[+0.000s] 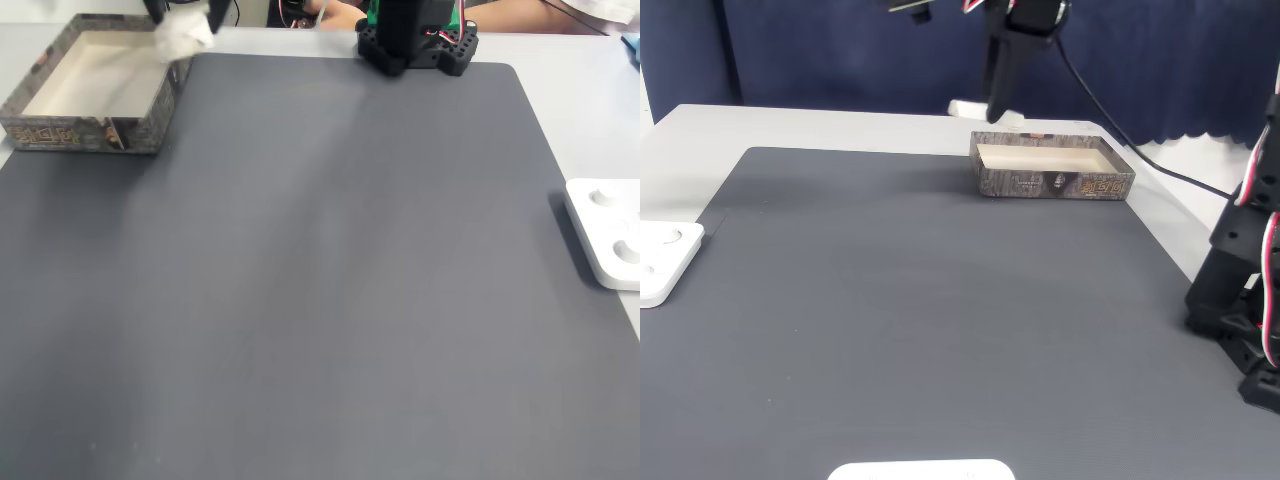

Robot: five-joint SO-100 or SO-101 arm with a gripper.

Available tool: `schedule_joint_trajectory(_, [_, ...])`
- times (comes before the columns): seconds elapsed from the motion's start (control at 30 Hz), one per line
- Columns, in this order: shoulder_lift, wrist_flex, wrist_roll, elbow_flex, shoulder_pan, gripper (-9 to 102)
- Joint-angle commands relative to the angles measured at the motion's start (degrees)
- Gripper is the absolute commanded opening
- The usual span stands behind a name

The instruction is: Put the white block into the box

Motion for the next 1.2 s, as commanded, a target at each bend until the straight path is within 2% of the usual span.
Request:
schedule_joint_trajectory(0.0, [4.9, -1.1, 4.2, -0.4, 6.5, -2])
schedule_joint_trajectory(0.43, [-2.0, -5.8, 20.3, -0.4, 21.2, -2])
schedule_joint_trajectory(0.6, [-8.1, -8.5, 23.3, -0.9, 24.7, -2])
schedule_joint_trajectory(1.17, [-26.5, -10.9, 25.5, -15.9, 24.7, -2])
